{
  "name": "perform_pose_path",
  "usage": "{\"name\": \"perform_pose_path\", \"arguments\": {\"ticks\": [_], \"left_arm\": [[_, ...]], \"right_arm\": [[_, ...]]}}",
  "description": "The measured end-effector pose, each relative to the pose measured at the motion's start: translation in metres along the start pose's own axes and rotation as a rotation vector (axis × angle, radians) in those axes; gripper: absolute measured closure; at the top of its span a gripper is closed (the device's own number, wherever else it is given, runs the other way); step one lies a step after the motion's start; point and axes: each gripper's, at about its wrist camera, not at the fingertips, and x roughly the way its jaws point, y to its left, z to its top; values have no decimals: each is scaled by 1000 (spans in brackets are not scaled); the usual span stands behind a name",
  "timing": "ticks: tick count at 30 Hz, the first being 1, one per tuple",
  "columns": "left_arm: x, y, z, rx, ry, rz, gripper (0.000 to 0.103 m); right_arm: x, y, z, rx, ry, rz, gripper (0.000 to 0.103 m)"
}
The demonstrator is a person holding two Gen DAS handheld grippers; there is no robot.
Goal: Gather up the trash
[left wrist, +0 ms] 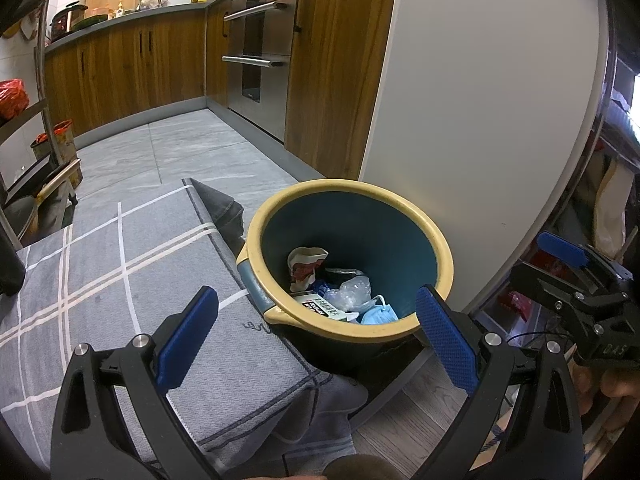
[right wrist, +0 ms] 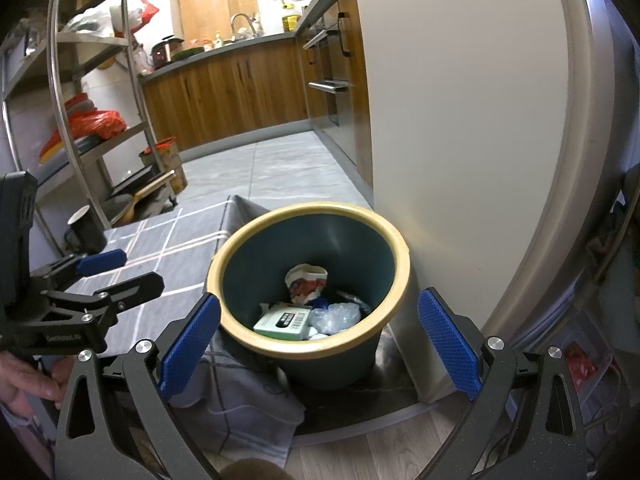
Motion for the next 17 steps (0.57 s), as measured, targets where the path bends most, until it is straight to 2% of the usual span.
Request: {"name": "perform_pose_path", "arguments": {"ticks": [17], "left_arm": [[-1, 2, -1, 9, 4, -2, 6]], "right_arm": [[0, -1, 0, -1, 2, 0, 5]]}}
